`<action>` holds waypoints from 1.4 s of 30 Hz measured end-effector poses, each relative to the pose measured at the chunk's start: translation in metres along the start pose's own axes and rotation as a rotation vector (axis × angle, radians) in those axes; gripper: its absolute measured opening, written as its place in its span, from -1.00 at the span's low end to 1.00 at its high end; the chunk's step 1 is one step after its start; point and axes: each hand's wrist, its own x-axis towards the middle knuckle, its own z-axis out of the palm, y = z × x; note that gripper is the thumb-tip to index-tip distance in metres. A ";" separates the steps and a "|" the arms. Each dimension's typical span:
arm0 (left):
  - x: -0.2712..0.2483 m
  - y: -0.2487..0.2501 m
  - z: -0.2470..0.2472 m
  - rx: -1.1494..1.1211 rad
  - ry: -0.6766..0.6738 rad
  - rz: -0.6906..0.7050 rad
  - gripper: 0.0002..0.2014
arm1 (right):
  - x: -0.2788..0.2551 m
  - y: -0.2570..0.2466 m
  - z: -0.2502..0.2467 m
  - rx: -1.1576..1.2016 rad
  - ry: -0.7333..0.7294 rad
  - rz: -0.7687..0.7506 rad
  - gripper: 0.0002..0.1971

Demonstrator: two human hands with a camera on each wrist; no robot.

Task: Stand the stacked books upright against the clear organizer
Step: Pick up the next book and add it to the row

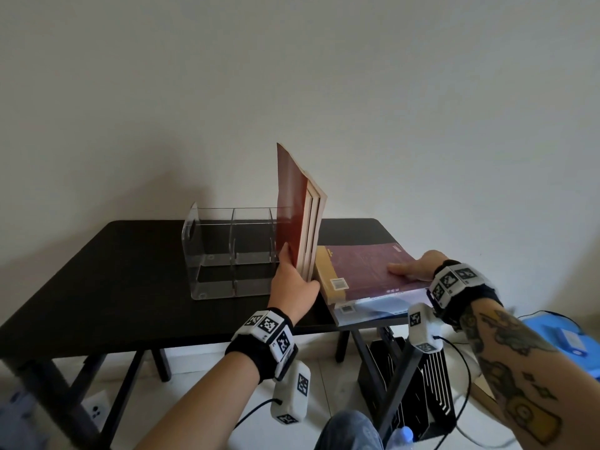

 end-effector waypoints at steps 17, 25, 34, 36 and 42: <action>0.002 -0.001 -0.002 0.041 -0.022 0.054 -0.04 | -0.069 -0.065 -0.104 0.478 0.452 -0.421 -0.43; 0.002 -0.001 -0.006 0.047 -0.014 0.080 -0.07 | -0.160 -0.121 -0.152 0.848 0.810 -0.891 -0.51; -0.002 0.000 -0.010 0.062 -0.041 0.061 -0.08 | -0.193 -0.173 -0.109 0.656 0.762 -0.995 -0.59; -0.003 0.001 -0.010 0.070 -0.041 0.058 -0.07 | -0.194 -0.182 -0.092 0.490 0.778 -1.011 -0.62; -0.007 0.001 -0.011 0.066 -0.052 -0.003 -0.17 | -0.185 -0.197 -0.050 0.028 0.850 -0.947 -0.61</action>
